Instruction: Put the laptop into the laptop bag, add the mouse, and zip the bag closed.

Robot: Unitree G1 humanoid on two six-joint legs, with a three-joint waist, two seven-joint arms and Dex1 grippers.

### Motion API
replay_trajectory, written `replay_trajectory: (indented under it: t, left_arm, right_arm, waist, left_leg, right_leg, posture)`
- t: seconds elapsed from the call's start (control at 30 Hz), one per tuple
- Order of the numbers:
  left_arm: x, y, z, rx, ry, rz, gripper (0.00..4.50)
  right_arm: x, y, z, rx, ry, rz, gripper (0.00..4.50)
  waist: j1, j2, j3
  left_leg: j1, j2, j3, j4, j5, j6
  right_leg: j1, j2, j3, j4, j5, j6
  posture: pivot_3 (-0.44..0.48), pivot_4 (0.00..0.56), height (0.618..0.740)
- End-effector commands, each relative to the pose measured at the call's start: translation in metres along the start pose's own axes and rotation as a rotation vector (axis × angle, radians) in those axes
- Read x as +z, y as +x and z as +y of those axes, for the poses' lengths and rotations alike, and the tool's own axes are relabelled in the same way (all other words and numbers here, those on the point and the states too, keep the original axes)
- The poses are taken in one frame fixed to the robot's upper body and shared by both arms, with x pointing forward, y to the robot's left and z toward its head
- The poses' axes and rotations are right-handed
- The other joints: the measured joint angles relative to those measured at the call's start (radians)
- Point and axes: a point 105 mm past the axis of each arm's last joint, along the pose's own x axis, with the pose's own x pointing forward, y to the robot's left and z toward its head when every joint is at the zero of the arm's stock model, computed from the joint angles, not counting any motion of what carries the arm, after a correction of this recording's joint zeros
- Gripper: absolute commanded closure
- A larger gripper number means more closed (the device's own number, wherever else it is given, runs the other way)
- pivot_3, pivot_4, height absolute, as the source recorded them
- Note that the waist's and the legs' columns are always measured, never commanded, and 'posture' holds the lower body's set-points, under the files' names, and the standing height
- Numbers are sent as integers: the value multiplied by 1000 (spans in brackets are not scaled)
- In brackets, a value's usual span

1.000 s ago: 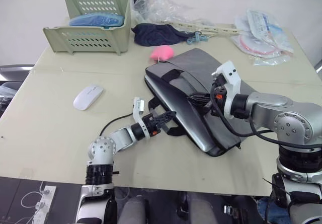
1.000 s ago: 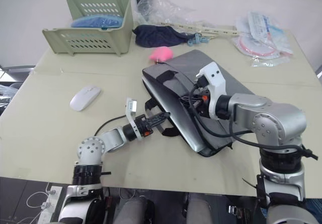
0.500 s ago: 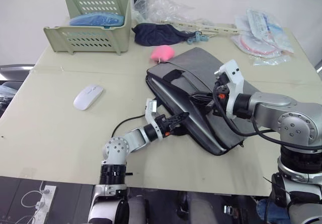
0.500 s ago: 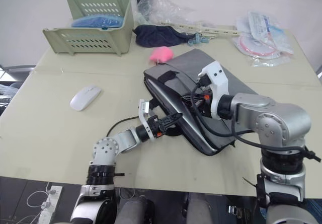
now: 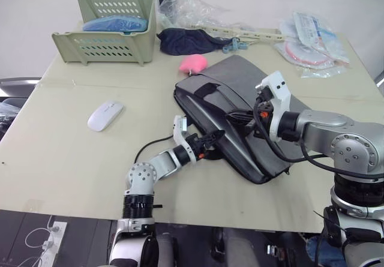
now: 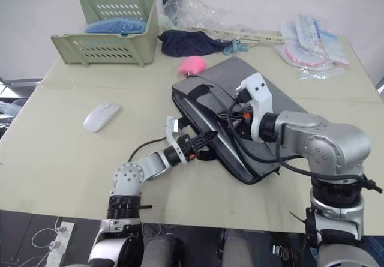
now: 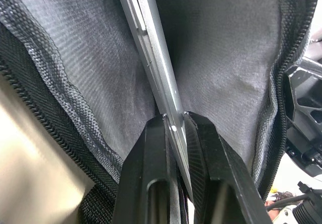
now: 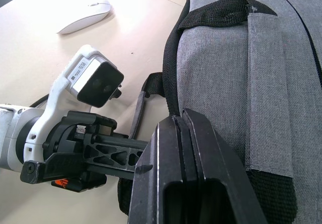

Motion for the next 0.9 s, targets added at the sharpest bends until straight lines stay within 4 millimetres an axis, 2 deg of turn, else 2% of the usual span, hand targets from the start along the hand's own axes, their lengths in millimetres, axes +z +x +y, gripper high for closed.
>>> replay_trajectory:
  t: [0.03,0.17,0.23,0.27,0.33,0.47,0.5,0.73,0.9]
  left_arm:
    - [12,0,2,15,0,-59,4475]
    - [7,0,-1,0,9,-35,4475]
    - [6,-3,-1,-3,14,-27,3473]
    - [5,-6,-1,-2,16,-24,3238]
    - [5,-11,0,2,21,-19,2298]
    - [9,-31,3,24,41,-12,462]
    - [10,-35,2,26,47,-11,160]
    - [22,-77,-11,24,140,12,72]
    - [34,-122,-39,-8,378,52,72]
  right_arm:
    - [14,-3,14,53,-52,-58,4500]
    - [15,-2,13,51,-51,-60,4500]
    - [15,-2,12,49,-52,-61,4500]
    - [14,-2,12,48,-53,-60,4500]
    - [13,-2,11,45,-53,-59,4500]
    - [13,-3,9,39,-57,-61,4500]
    - [13,-3,9,37,-58,-62,4500]
    - [11,-3,3,25,-61,-64,4500]
    - [9,-3,-3,15,-62,-64,4500]
  waist:
    - [-1,0,0]
    - [-1,0,0]
    - [-1,0,0]
    - [-1,0,0]
    - [-3,0,0]
    - [-5,0,0]
    - [-5,0,0]
    - [-13,0,0]
    - [-18,0,0]
  left_leg:
    - [0,0,0,0,0,0]
    - [0,0,0,0,0,0]
    - [0,0,0,0,0,0]
    - [0,0,0,0,0,0]
    - [0,0,0,-1,0,0]
    - [0,1,0,-2,0,0]
    - [0,1,0,-2,0,0]
    - [0,1,0,-2,0,0]
    - [0,1,0,-2,0,0]
  right_leg:
    - [0,0,0,0,0,0]
    - [0,0,0,0,0,0]
    - [0,0,0,0,0,0]
    - [0,0,0,0,0,0]
    - [0,0,0,0,0,0]
    - [-1,1,0,-1,0,0]
    - [-1,1,0,-1,0,0]
    - [-1,1,0,-1,0,0]
    - [-1,1,0,0,0,0]
  posture:
    - [0,150,740]
    - [0,150,740]
    - [0,150,740]
    - [0,150,740]
    - [0,150,740]
    - [0,150,740]
    - [0,150,740]
    - [0,150,740]
    - [0,150,740]
